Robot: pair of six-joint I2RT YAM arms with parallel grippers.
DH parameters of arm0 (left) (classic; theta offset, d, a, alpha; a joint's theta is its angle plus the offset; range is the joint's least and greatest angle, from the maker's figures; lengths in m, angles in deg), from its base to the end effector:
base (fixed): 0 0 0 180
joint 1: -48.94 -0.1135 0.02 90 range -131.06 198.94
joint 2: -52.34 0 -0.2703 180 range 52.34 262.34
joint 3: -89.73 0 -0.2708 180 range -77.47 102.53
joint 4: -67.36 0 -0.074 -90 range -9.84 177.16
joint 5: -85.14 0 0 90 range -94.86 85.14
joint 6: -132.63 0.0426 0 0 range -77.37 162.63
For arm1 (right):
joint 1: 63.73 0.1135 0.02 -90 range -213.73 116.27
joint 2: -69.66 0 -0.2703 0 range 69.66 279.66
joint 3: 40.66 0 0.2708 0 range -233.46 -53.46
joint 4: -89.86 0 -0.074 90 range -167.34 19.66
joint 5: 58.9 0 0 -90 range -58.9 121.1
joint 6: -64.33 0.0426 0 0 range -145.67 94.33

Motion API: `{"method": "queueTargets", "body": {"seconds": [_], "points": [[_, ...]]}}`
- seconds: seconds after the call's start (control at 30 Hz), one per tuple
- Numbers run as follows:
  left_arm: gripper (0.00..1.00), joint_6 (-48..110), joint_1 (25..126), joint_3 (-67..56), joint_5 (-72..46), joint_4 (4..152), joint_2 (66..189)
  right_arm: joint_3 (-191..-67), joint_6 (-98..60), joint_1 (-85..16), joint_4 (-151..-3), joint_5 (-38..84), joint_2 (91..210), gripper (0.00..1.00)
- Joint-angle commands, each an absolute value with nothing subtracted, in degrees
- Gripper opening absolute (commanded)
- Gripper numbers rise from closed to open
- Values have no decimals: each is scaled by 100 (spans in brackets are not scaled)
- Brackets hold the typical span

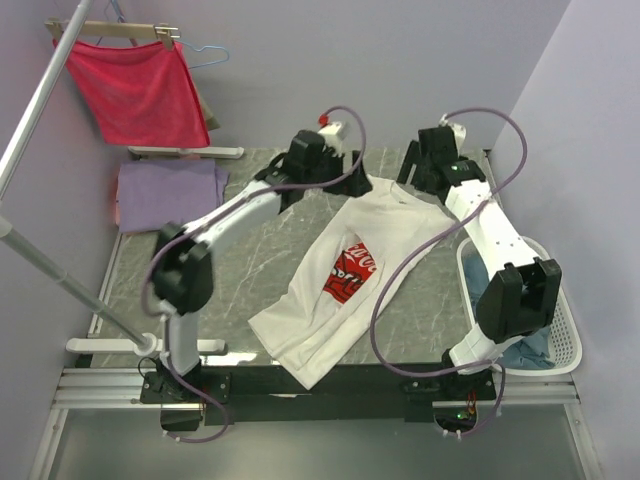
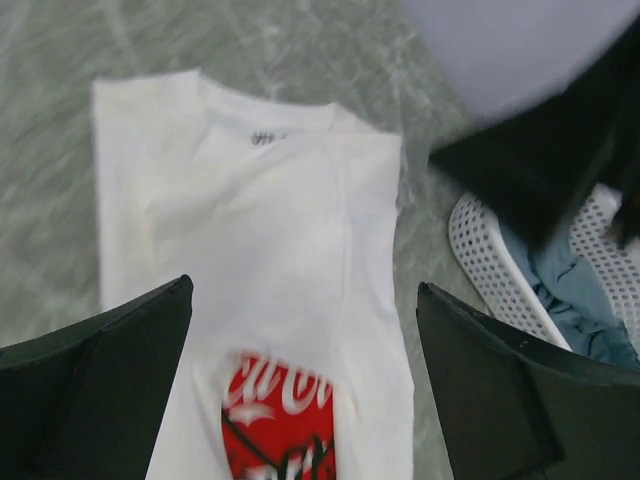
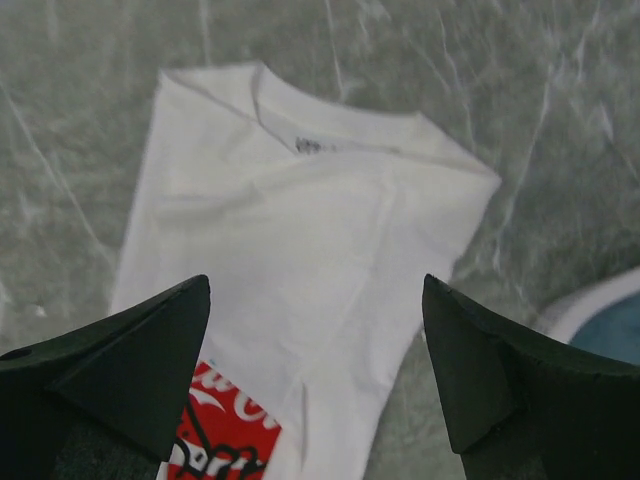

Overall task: Fold and stack the t-shirts
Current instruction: Rotate the tshirt 90 degrees

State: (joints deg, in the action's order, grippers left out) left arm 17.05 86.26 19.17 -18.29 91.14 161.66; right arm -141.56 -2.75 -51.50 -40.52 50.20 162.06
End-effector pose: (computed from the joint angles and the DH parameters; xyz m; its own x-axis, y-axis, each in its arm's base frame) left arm 0.3805 -0.3025 0.3228 -0.6155 -0.0588 -0.7859 0.5467 0.6864 -0.4795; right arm 0.3794 0.0680 0.3485 -0.5761 0.2517 -0.7777 0.2878 0.9529 0.0952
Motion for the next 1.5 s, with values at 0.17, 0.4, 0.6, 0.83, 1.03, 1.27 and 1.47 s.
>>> {"method": "queueTargets", "body": {"seconds": [0.17, 0.4, 0.6, 0.83, 1.03, 1.27, 1.47], "points": [[100, 1654, 8542, 5006, -5090, 8755, 19242, -12607, 281, -5116, -3999, 4921, 15158, 93], [100, 1521, 8542, 4936, -5408, 8578, 19919, -11930, 457, -5116, -4130, 4526, 14903, 93], [99, 1916, 8533, 5339, -3873, 9305, 20394, -11920, 351, -5055, -4113, 4306, 15078, 92], [99, 1513, 7797, 5613, -3210, 9492, 21001, -11789, 342, -4923, -4069, 4157, 15035, 92], [100, 1108, 6917, 5420, -3615, 9352, 21055, -11701, 377, -4826, -4122, 3805, 15148, 92], [100, 1468, 6275, 5437, -3236, 9537, 20703, -11894, 167, -4554, -4174, 3278, 15526, 92], [99, 1556, 6160, 4849, -3719, 9151, 19966, -11867, 166, -4185, -4745, 2329, 15816, 92]]}}
